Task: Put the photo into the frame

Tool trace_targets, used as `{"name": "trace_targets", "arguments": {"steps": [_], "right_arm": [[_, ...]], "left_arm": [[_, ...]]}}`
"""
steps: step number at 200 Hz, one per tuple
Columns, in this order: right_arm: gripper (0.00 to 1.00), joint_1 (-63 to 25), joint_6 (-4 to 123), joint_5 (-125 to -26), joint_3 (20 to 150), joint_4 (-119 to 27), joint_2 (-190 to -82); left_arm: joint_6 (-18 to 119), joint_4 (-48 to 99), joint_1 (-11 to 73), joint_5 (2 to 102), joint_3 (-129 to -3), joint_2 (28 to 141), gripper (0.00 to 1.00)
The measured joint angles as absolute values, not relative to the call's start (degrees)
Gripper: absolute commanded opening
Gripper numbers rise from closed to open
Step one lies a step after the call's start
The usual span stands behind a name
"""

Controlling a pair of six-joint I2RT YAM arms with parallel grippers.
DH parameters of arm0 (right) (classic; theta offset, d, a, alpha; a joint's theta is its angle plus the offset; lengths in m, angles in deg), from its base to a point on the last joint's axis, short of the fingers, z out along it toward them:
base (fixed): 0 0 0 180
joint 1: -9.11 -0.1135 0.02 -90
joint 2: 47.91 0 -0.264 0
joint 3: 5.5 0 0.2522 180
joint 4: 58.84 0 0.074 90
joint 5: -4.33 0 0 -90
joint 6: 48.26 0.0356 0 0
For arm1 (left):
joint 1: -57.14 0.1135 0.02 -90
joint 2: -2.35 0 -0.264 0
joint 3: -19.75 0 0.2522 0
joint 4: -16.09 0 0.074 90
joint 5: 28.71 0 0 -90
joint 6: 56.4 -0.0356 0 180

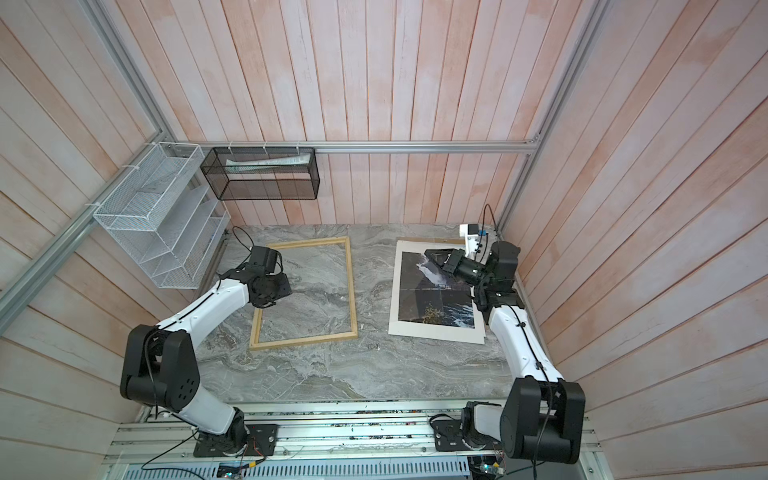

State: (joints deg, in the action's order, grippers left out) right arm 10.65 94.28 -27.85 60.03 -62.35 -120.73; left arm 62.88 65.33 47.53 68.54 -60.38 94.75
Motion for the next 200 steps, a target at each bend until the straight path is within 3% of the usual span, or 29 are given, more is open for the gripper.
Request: {"name": "trace_targets", "arguments": {"steps": [68, 142, 200], "right_arm": [[0.00, 5.64, 97.16, -31.24, 56.51, -68.10, -122.54], [0.00, 3.19, 97.73, -32.29, 53.72, -70.79, -124.11], [0.00, 2.52, 99.24, -32.29, 53.50, -73.94, -125.53]], "left_arm": [[59.71, 70.10, 53.12, 75.35, -61.17, 103.52, 0.57], [56.50, 70.58, 55.55, 76.40, -61.19, 104.39, 0.56], [55.17, 69.64, 55.99, 74.22, -61.17, 105.97, 0.49]]}}
